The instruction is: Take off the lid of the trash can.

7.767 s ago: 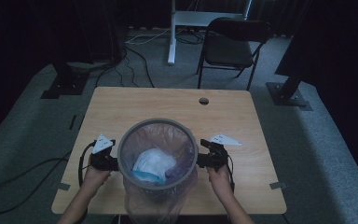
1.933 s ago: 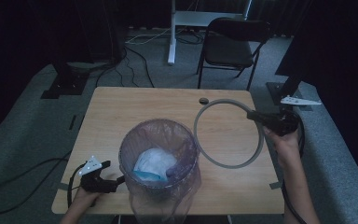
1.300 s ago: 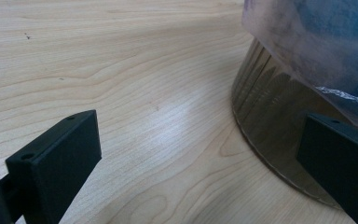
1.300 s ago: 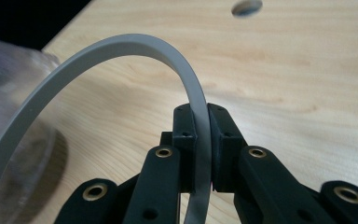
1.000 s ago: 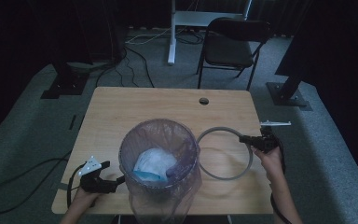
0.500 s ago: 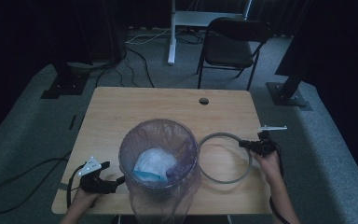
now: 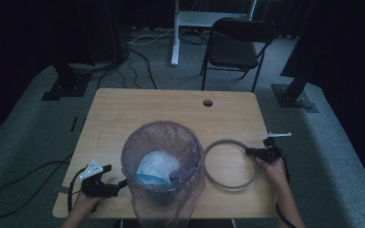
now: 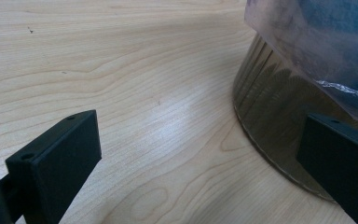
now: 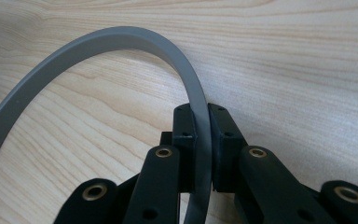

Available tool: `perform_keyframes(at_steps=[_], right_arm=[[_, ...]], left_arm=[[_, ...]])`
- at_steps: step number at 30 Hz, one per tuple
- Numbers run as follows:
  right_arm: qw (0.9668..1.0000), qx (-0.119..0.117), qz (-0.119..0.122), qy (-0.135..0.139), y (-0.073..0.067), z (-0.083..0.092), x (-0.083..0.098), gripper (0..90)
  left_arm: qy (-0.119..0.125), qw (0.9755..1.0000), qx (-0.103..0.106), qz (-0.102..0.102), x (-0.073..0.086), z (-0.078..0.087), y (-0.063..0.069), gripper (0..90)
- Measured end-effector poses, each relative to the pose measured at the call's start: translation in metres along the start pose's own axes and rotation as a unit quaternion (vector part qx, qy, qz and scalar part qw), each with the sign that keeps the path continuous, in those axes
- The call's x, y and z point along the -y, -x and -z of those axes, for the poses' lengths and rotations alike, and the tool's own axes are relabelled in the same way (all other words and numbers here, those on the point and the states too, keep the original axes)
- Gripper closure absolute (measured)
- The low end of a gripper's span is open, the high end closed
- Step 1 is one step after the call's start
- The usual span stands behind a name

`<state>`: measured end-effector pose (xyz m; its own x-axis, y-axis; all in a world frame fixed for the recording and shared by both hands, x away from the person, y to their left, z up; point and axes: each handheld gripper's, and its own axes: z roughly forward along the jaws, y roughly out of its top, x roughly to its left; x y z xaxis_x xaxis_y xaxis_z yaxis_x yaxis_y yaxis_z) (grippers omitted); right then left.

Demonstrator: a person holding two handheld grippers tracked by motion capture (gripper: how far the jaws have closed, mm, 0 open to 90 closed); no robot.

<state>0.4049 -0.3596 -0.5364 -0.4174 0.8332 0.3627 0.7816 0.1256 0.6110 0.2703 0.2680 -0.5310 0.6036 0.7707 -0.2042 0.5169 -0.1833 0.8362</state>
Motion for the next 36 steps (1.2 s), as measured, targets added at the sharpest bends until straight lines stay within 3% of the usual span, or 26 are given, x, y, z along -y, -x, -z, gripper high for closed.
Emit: perform_keyframes(at_steps=[3,8,9,11,14,21,24,26,28,29,32,36], right_arm=[[1.0,-0.002,0.001,-0.002,0.0,0.0,0.0,81.5],[0.9999,-0.013,0.005,-0.004,-0.002,-0.001,0.0,63.3],[0.9999,-0.013,0.005,-0.004,-0.002,-0.001,0.0,63.3],[0.9999,-0.007,0.007,-0.003,-0.005,0.0,-0.001,55.2],[0.9997,-0.01,0.019,0.012,-0.013,0.005,-0.005,39.4],[0.9971,-0.035,0.056,0.038,-0.041,0.012,-0.014,22.6],[0.9943,-0.05,0.076,0.055,-0.058,0.018,-0.019,19.3],[0.9922,-0.053,0.093,0.064,-0.069,0.021,-0.023,14.4],[0.9892,-0.07,0.106,0.073,-0.079,0.026,-0.027,13.8],[0.988,-0.077,0.11,0.075,-0.083,0.027,-0.029,13.4],[0.9816,-0.109,0.125,0.095,-0.102,0.036,-0.033,13.0],[0.9719,-0.129,0.162,0.112,-0.13,0.047,-0.038,17.9]], left_arm=[[0.0,1.0,0.0,0.0,0.0,0.0,0.0,0.3],[0.0,1.0,0.0,-0.001,0.0,0.001,0.001,0.3],[0.0,1.0,0.0,-0.001,0.0,0.001,0.001,0.3],[0.002,1.0,0.0,0.0,0.0,0.001,0.0,0.3],[0.003,1.0,0.0,-0.001,0.0,0.002,0.0,0.3],[0.013,0.9999,0.008,-0.005,-0.002,0.009,0.001,0.3],[0.033,0.9991,0.027,0.007,-0.003,0.017,0.001,0.3],[0.048,0.9984,0.029,0.0,-0.004,0.022,0.003,0.3],[0.042,0.9985,0.033,-0.005,-0.006,0.025,0.006,0.3],[0.025,0.999,0.035,-0.013,-0.009,0.027,0.01,0.3],[0.015,0.9981,0.057,-0.014,-0.014,0.031,0.021,0.2],[0.036,0.9949,0.094,-0.008,-0.02,0.046,0.033,0.2]])
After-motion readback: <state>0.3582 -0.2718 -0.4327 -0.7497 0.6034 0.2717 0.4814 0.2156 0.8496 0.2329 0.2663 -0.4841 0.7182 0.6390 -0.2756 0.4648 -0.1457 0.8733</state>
